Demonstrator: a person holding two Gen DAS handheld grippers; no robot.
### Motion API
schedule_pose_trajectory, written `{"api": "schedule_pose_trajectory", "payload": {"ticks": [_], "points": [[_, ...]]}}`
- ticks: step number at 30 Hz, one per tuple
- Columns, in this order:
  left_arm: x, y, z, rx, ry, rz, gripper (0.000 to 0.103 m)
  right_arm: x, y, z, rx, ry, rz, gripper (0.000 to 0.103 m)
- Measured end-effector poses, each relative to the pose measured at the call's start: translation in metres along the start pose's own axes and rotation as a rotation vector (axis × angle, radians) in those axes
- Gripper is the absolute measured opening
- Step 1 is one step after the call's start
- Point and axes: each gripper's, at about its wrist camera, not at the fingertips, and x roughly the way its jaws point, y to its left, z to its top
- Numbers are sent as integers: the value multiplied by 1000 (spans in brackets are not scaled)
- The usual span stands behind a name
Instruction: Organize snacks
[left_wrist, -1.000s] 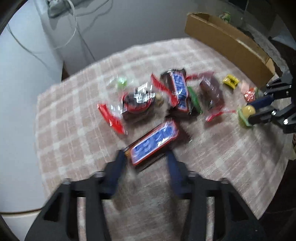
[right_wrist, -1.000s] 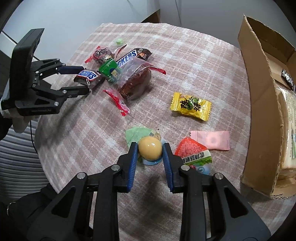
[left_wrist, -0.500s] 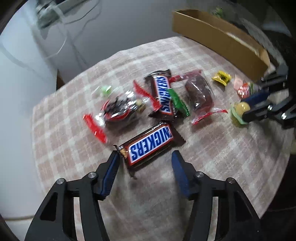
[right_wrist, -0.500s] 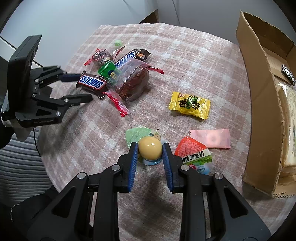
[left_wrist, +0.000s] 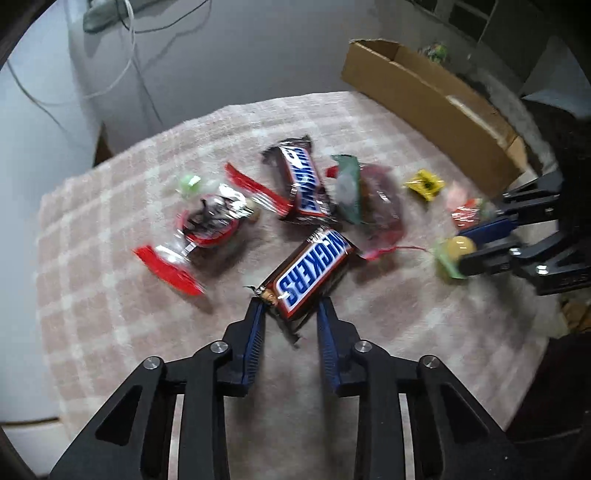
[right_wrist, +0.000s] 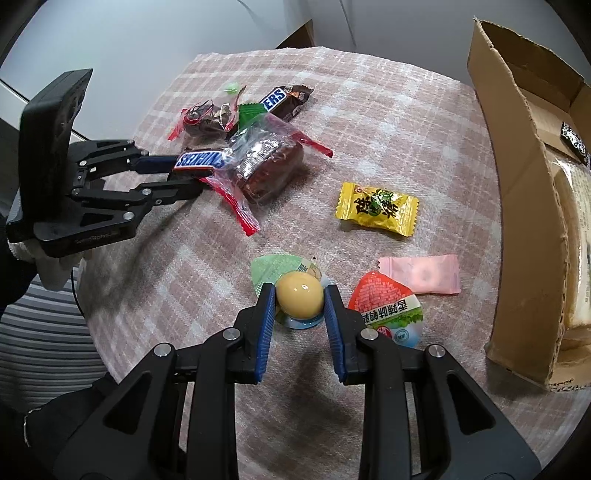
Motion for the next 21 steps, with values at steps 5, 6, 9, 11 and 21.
{"api": "schedule_pose_trajectory", "payload": {"ticks": [5, 6, 9, 11, 21], "points": [[-13, -20, -16, 59, 17, -36, 26, -1, -1, 0, 9, -2, 7, 28], [-14, -21, -17, 66, 17, -17, 30, -1, -1, 0, 10, -3, 8, 28], [-13, -20, -10, 68, 11, 16, 45, -1, -1, -1, 13, -4, 10, 28], [-6, -22, -3, 72, 17, 47, 54, -1, -1, -1, 17, -4, 11, 28], [-27, -27, 2, 129, 38, -56, 54, -3, -2, -1, 21, 0, -1, 28]]}}
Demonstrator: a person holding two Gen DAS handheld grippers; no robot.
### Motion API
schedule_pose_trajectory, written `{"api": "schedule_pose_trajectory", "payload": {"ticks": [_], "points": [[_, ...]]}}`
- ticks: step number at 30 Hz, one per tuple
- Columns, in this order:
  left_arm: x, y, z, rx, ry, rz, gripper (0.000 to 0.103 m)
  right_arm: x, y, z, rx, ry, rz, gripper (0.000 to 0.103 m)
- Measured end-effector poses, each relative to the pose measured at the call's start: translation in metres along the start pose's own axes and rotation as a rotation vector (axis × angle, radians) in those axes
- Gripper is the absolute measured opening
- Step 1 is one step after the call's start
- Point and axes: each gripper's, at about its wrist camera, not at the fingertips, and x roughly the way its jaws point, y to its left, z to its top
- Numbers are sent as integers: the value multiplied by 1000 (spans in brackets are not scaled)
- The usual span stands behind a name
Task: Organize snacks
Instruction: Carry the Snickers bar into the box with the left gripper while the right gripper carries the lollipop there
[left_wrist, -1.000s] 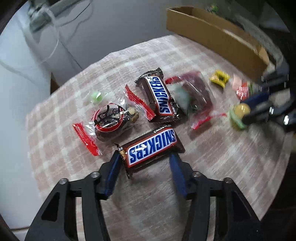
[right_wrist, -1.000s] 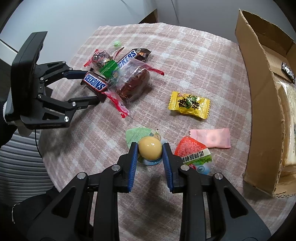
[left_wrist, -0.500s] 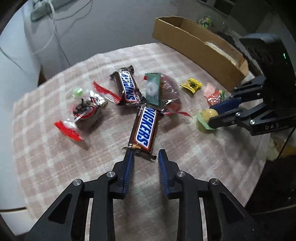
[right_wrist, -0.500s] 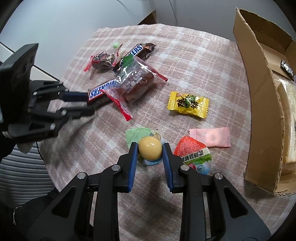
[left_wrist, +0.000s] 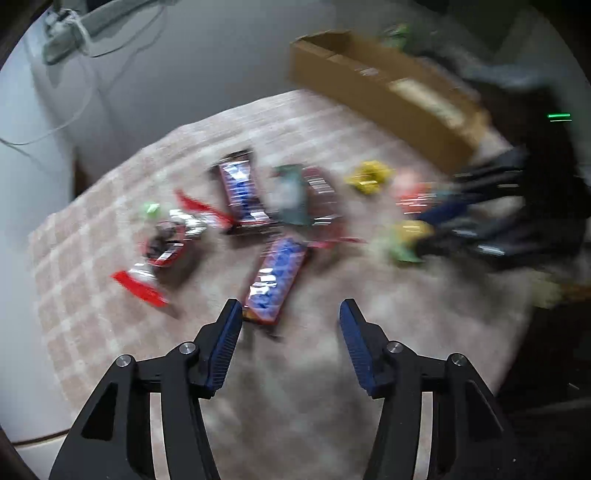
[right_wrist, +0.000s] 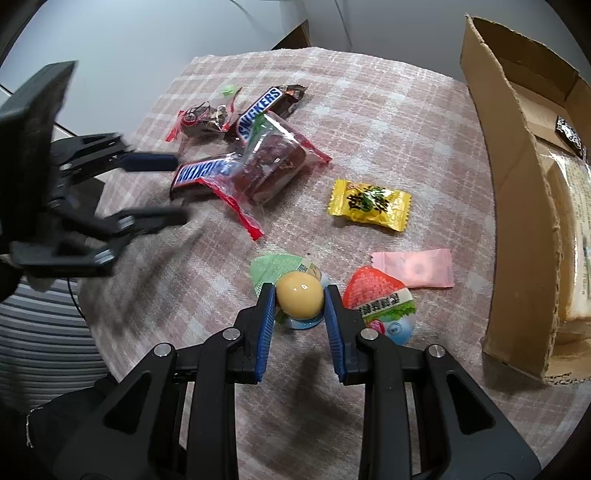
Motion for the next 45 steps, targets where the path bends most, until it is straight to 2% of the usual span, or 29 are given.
{"api": "schedule_pose_trajectory", "payload": {"ticks": [1, 5, 8, 11, 13, 19, 23, 32, 36, 40, 45], "points": [[-5, 0, 1, 8, -5, 35, 54, 0, -1, -1, 7, -2, 6, 28], [1, 7, 12, 14, -11, 96, 54, 1, 0, 0, 14, -6, 8, 28], [23, 10, 26, 32, 3, 97, 54, 0, 0, 0, 15, -6, 10, 28], [39, 6, 25, 51, 42, 105, 54, -1, -2, 0, 16, -5, 12, 28], [46, 5, 23, 40, 56, 97, 41, -1, -2, -1, 15, -5, 11, 28], [46, 10, 14, -47, 34, 93, 30, -3, 1, 0, 4, -9, -6, 28], [34, 10, -1, -119, 3, 78, 27, -10, 2, -2, 6, -26, -8, 28], [11, 14, -47, -390, -114, 37, 26, -31, -1, -7, 47, -78, 20, 28], [-4, 14, -62, -544, -194, 4, 26, -44, -2, -12, 75, -108, 26, 28], [-23, -1, -59, -561, -257, 5, 26, -67, -7, -19, 105, -159, 32, 28], [-38, -15, -29, -481, -304, 9, 26, -100, -27, -28, 163, -235, 14, 28]]}}
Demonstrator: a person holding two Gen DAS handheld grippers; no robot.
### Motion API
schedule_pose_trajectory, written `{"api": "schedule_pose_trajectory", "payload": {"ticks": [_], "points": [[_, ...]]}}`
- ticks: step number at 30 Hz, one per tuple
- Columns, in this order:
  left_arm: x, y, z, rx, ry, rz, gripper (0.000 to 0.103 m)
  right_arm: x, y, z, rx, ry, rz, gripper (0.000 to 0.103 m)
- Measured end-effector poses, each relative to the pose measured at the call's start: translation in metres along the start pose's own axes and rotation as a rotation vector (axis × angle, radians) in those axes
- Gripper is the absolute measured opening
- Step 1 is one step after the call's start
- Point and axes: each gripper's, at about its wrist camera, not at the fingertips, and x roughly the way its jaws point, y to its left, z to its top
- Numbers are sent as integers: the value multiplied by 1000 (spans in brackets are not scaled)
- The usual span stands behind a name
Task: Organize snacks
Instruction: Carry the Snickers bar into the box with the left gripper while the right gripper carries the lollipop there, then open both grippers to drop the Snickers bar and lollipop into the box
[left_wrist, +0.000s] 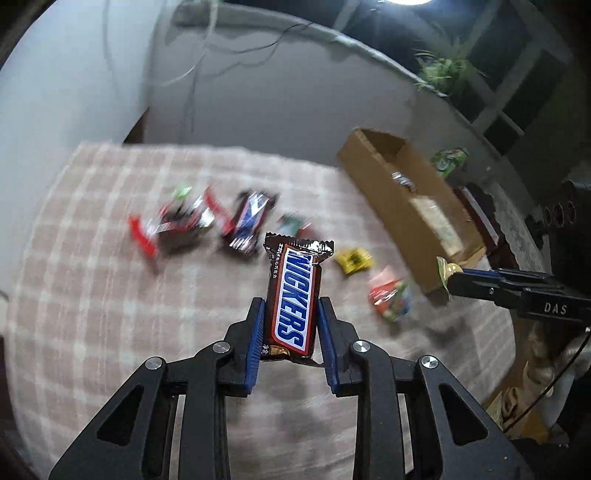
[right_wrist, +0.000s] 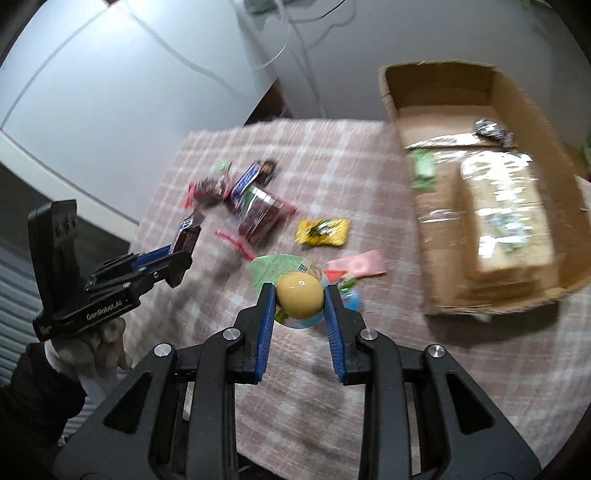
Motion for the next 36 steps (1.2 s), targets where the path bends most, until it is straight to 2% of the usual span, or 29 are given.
{"api": "schedule_pose_trajectory", "payload": {"ticks": [6, 17, 27, 36], "points": [[11, -29, 28, 49, -39, -58, 26, -36, -27, 6, 55, -82, -50, 28], [39, -73, 64, 144, -62, -92, 26, -73, -85, 24, 138, -169, -177, 28], [71, -110, 84, 218, -41, -112, 26, -74, -127, 37, 174, -175, -260, 28], [98, -145, 92, 273, -11, -120, 26, -59, -151, 43, 199, -145, -286, 28]]}}
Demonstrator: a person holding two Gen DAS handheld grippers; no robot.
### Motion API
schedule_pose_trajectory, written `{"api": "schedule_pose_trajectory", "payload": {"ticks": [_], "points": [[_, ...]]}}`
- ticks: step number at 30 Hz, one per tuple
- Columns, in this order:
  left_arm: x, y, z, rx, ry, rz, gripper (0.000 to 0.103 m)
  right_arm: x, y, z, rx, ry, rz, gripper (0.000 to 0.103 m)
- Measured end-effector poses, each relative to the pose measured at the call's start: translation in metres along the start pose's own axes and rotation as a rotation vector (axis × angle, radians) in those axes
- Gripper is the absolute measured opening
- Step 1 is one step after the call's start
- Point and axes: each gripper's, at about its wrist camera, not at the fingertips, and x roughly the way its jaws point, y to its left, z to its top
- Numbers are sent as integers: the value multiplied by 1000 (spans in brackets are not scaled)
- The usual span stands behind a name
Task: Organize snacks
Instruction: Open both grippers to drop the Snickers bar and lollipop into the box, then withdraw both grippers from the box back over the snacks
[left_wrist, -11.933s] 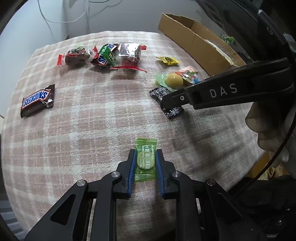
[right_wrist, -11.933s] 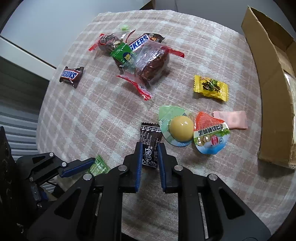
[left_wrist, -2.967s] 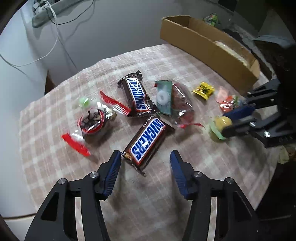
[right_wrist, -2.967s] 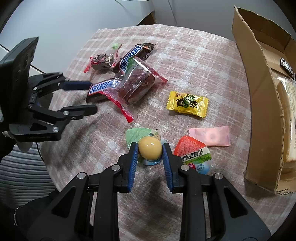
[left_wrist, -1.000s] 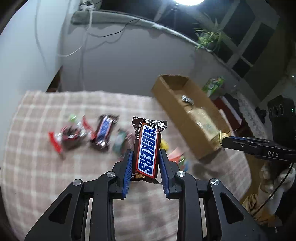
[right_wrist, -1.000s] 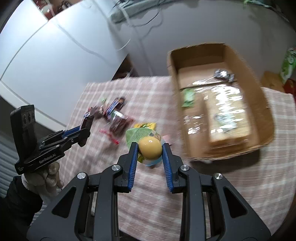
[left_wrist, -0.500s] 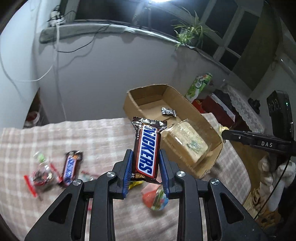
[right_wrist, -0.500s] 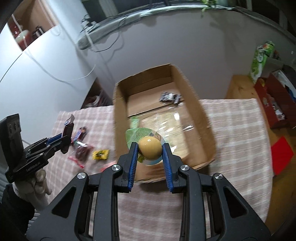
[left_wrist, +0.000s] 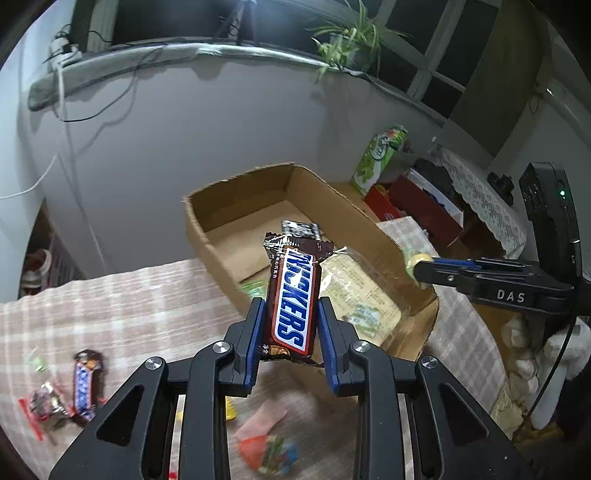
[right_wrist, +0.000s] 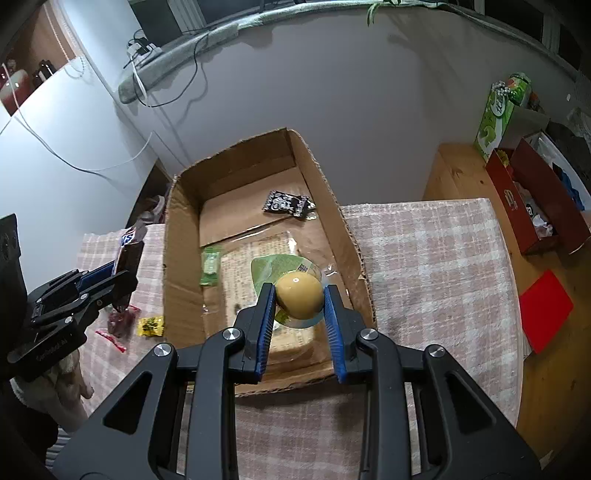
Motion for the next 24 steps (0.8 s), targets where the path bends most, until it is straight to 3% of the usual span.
{"api": "schedule_pose_trajectory", "payload": {"ticks": [16, 19, 24], "points": [[22, -24, 3, 39, 46, -16, 29, 9, -8, -2, 21, 16, -13, 29], [20, -23, 4, 32, 39, -12, 29, 8, -7, -2, 20, 11, -17, 40], [12, -16, 3, 13, 29, -14, 29, 2, -2, -3, 15, 1, -4, 40]]}}
